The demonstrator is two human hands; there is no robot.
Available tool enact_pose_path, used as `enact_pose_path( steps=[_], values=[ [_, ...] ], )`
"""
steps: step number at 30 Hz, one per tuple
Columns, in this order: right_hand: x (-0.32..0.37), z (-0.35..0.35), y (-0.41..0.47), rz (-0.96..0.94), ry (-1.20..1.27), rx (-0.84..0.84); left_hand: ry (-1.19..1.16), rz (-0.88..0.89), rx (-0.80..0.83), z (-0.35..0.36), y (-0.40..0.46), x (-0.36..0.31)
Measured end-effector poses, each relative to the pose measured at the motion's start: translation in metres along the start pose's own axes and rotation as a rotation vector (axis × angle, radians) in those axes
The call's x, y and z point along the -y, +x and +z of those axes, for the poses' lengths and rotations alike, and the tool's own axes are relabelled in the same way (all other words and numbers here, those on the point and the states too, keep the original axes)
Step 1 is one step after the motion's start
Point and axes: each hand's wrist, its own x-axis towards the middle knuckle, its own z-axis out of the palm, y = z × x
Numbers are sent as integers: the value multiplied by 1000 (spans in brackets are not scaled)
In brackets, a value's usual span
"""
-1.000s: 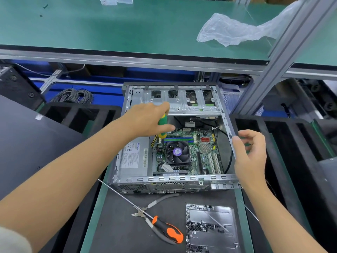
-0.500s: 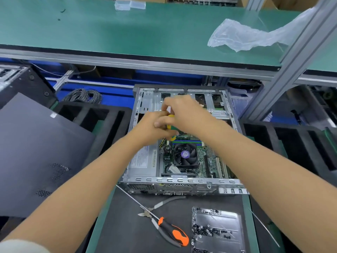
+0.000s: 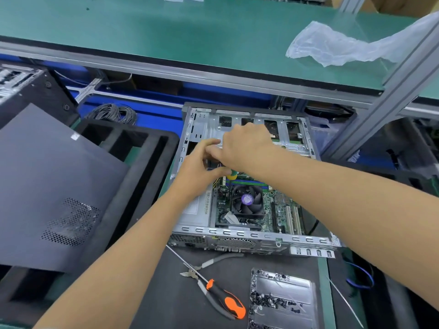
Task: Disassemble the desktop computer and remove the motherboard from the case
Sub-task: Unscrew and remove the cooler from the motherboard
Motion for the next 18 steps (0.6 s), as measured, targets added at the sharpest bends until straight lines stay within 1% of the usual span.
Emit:
enact_pose_path(
  steps=[2,4,7,9,10,11,12,15,16,18],
  values=[
    [2,-2,4,29,-5,63,-32,17,-21,-3,2,5],
    [2,-4,6,-28,-33,95,-128,10,-82,-7,2,7],
    [1,-4,2,-263,-115,15,-210,-14,-181,-7,4,8],
    [1,-2,1,-457,-118,13,-195,-17,-170,-5,5,9],
    [0,-1,1,-518,-110,29,-180,-17,-167,-4,5,9],
    [0,0,2,-531,-89,48,-164,-17,-172,-3,5,10],
    [1,1,3,-488,-43,69,-154,-20,-181,-3,5,10],
    [2,0,7,-209,102,168,-186,-51,-206,-4,7,11],
    [1,-1,8,-163,118,211,-202,-59,-208,-4,7,11],
    [-2,-4,10,-175,103,286,-198,-63,-213,-5,8,11]
  ],
)
